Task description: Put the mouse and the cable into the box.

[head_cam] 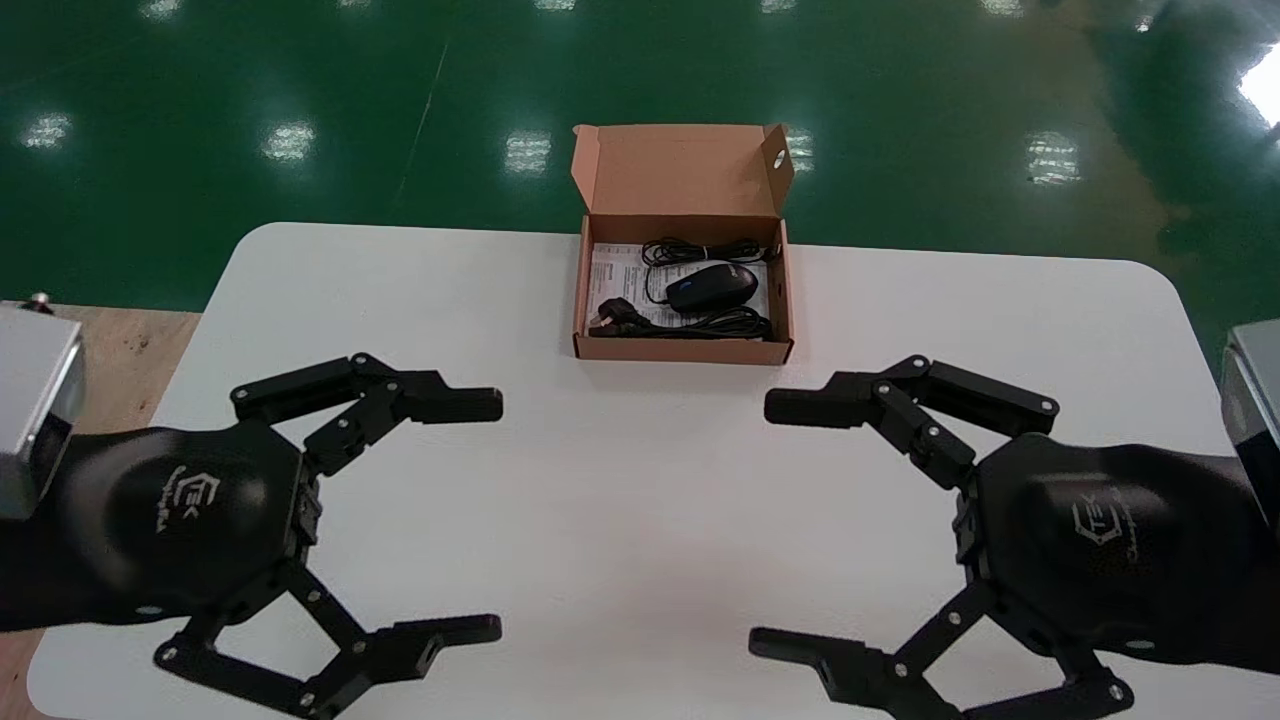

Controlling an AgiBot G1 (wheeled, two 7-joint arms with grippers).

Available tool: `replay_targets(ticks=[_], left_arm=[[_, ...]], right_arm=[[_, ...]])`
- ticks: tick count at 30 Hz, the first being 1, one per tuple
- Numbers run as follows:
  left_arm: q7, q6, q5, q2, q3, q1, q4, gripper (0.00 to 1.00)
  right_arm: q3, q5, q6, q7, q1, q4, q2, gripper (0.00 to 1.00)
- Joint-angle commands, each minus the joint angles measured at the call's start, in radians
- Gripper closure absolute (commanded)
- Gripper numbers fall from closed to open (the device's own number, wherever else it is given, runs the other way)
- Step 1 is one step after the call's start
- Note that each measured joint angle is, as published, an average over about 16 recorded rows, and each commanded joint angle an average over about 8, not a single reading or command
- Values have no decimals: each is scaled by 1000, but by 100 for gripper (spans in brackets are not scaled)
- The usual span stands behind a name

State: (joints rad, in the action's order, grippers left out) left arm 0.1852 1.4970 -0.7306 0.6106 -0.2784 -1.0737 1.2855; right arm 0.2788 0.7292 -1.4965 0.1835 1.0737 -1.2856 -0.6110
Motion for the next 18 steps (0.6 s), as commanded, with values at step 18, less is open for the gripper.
replay_targets(ticks=[18], left_arm=[[4,5,-2,-5,5,3,6,0]], right_arm=[[-4,-4,-1,6,-6,-7,2,0]])
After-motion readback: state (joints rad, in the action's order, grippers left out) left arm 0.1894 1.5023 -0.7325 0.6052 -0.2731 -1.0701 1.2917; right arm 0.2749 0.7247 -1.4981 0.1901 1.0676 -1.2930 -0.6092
